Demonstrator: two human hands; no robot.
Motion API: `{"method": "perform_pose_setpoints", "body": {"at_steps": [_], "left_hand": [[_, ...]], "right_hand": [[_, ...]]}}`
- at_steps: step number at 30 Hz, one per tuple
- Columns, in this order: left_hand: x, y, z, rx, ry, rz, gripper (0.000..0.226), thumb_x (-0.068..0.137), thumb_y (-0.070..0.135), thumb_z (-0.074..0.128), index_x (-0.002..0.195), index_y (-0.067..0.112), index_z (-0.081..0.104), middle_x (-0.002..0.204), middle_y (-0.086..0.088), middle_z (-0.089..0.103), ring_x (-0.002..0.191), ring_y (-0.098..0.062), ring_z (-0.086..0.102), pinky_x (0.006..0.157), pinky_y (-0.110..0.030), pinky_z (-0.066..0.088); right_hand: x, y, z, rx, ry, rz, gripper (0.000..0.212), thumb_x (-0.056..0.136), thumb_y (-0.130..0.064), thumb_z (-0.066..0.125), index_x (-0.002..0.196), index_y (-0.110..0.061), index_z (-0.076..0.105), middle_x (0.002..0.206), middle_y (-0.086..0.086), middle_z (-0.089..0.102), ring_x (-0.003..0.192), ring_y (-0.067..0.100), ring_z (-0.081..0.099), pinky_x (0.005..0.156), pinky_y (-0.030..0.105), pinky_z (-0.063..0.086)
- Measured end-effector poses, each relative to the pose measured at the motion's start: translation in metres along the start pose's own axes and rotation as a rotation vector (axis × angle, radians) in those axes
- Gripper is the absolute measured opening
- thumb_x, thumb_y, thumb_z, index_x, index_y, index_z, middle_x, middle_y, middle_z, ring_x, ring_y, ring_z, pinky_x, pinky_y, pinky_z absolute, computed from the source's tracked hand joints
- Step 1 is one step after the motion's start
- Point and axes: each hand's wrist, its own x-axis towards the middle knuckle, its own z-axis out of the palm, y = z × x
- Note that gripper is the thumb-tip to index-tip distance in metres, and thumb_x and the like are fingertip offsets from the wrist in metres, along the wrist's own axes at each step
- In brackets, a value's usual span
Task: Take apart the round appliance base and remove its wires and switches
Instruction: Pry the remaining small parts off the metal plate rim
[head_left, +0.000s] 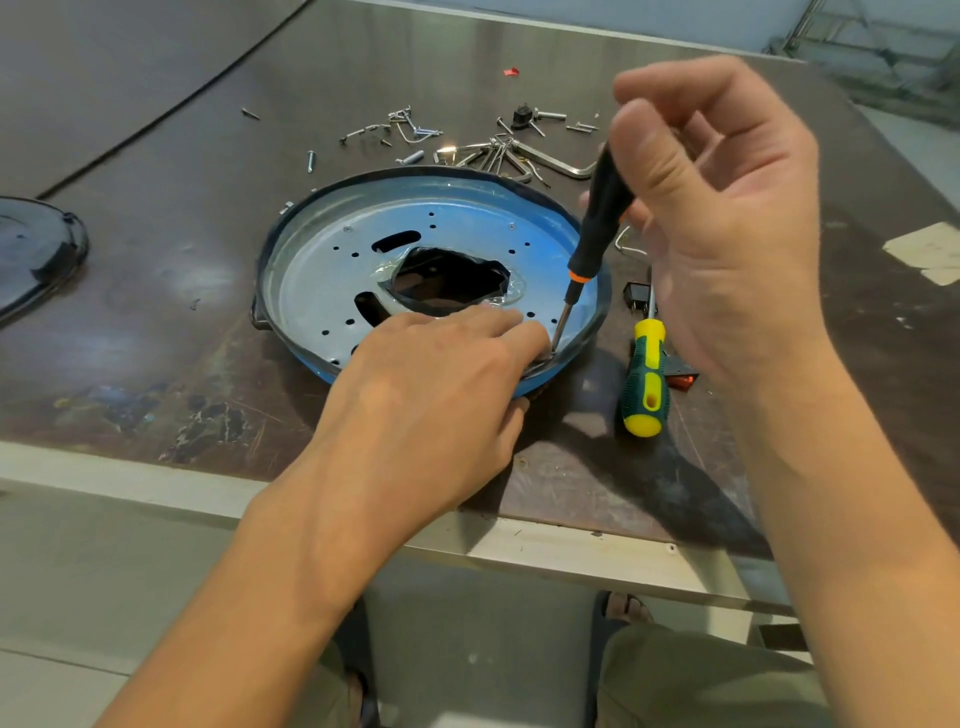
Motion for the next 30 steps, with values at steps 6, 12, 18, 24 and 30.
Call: {"method": "perform_pose_setpoints", "body": {"at_steps": [6, 12, 18, 24, 30], "left_hand": [[-0.0013, 0.0011, -0.0008, -0.029, -0.002, -0.016, 0.033, 0.087, 0.042, 0.061, 0.12, 0.036, 0.059, 0.116, 0.015, 0.065, 0.096, -0.011, 0.064, 0.073, -0.029, 0.049], [-0.0022, -0.0021, -0.001, -0.035, -0.029, -0.034, 0.031, 0.084, 0.042, 0.062, 0.115, 0.037, 0.062, 0.114, 0.014, 0.066, 0.095, -0.011, 0.066, 0.067, -0.029, 0.049], [-0.0022, -0.0027, 0.0006, -0.035, -0.036, -0.012, 0.034, 0.084, 0.042, 0.059, 0.118, 0.037, 0.058, 0.118, 0.014, 0.064, 0.101, -0.011, 0.064, 0.068, -0.027, 0.046], [-0.0029, -0.0032, 0.0007, -0.034, -0.043, -0.014, 0.038, 0.084, 0.044, 0.055, 0.122, 0.037, 0.058, 0.123, 0.013, 0.063, 0.104, -0.012, 0.064, 0.067, -0.028, 0.05], [-0.004, -0.0036, -0.0009, -0.05, -0.06, -0.02, 0.042, 0.085, 0.045, 0.054, 0.126, 0.04, 0.057, 0.126, 0.013, 0.062, 0.105, -0.011, 0.065, 0.064, -0.028, 0.051]], "right_hand": [[0.0, 0.002, -0.0036, 0.045, 0.0, 0.032, 0.022, 0.101, 0.003, 0.051, 0.121, 0.0, 0.059, 0.107, 0.018, 0.068, 0.101, 0.033, 0.068, 0.091, 0.041, 0.056], [-0.0003, -0.0009, 0.0026, 0.001, -0.005, 0.039, 0.01, 0.097, -0.008, 0.065, 0.107, -0.01, 0.064, 0.088, -0.005, 0.064, 0.087, 0.012, 0.058, 0.078, 0.034, 0.05], [0.0009, 0.0032, -0.0054, 0.056, 0.015, 0.106, 0.022, 0.103, -0.002, 0.052, 0.124, -0.001, 0.06, 0.1, 0.014, 0.068, 0.098, 0.031, 0.066, 0.09, 0.042, 0.057], [0.0011, 0.0006, 0.0, -0.005, 0.026, 0.081, 0.015, 0.1, -0.007, 0.062, 0.115, -0.007, 0.064, 0.087, 0.001, 0.065, 0.082, 0.013, 0.063, 0.07, 0.031, 0.053], [0.0025, 0.0, -0.0028, -0.03, -0.014, 0.056, 0.021, 0.101, -0.002, 0.057, 0.122, -0.004, 0.063, 0.088, 0.001, 0.064, 0.084, 0.014, 0.062, 0.079, 0.033, 0.055]]}}
